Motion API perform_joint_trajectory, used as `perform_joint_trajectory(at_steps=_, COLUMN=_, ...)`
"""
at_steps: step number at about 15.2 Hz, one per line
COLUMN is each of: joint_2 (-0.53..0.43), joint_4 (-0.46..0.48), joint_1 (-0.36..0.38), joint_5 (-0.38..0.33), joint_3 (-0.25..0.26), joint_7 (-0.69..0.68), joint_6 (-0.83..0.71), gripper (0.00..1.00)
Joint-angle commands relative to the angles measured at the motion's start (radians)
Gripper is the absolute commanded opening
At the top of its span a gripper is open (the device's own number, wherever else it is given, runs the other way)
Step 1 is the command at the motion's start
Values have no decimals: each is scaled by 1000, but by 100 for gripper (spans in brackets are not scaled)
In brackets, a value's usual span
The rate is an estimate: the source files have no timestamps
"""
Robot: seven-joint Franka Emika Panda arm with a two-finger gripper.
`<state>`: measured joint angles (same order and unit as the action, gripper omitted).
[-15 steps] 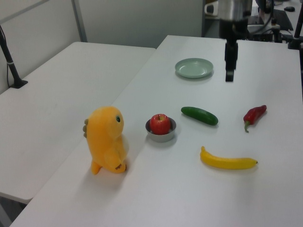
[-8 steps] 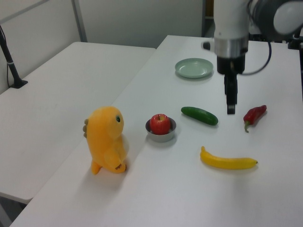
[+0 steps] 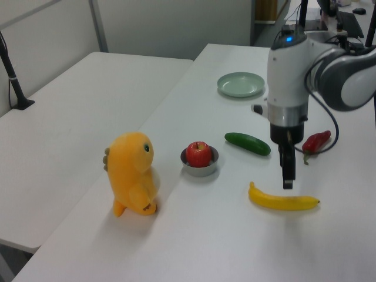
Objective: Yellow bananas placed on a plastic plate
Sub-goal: 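Close the gripper on the banana's stem end and lift it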
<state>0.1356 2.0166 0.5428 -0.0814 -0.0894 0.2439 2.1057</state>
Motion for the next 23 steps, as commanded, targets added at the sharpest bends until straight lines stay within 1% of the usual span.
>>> perform_joint_trajectory(at_steps=1, joint_2=45, joint_4=17, joint_1=3, joint_5=8, joint_3=-6, joint_7=23, joint_6=62, gripper=100)
perform_joint_trajectory(at_steps=5, joint_2=96, joint_4=13, joint_1=2, joint_5=11, joint_3=-6, joint_7=23, joint_6=92, gripper=100)
perform_joint_trajectory(at_steps=10, joint_2=130, joint_4=10, joint_1=6, joint_5=25, joint_3=-7, joint_7=23, joint_6=123, gripper=99)
perform_joint_trajectory(at_steps=12, joint_2=134, joint_4=10, joint_1=8, joint_5=46, joint_3=-9, joint_7=23, joint_6=123, gripper=84)
perform_joint_trajectory(at_steps=14, joint_2=136, joint_4=8, joint_1=3, joint_5=49, joint_3=-26, joint_7=23, joint_6=122, gripper=56)
perform_joint_trajectory(at_steps=15, joint_2=136, joint_4=8, joint_1=2, joint_5=49, joint_3=-29, joint_7=23, joint_6=122, gripper=45)
perform_joint_trajectory(at_steps=16, joint_2=136, joint_4=8, joint_1=2, joint_5=49, joint_3=-29, joint_7=23, joint_6=122, gripper=37)
perform_joint_trajectory(at_steps=17, joint_2=136, joint_4=7, joint_1=0, joint_5=49, joint_3=-29, joint_7=23, joint_6=122, gripper=33)
perform_joint_trajectory(at_steps=18, joint_2=136, joint_4=7, joint_1=-1, joint_5=49, joint_3=-29, joint_7=23, joint_6=122, gripper=26)
perform_joint_trajectory(at_steps=20, joint_2=133, joint_4=5, joint_1=-3, joint_5=49, joint_3=-29, joint_7=23, joint_6=120, gripper=16)
perform_joint_trajectory(at_steps=23, joint_2=121, joint_4=-7, joint_1=-9, joint_5=49, joint_3=-29, joint_7=25, joint_6=102, gripper=15)
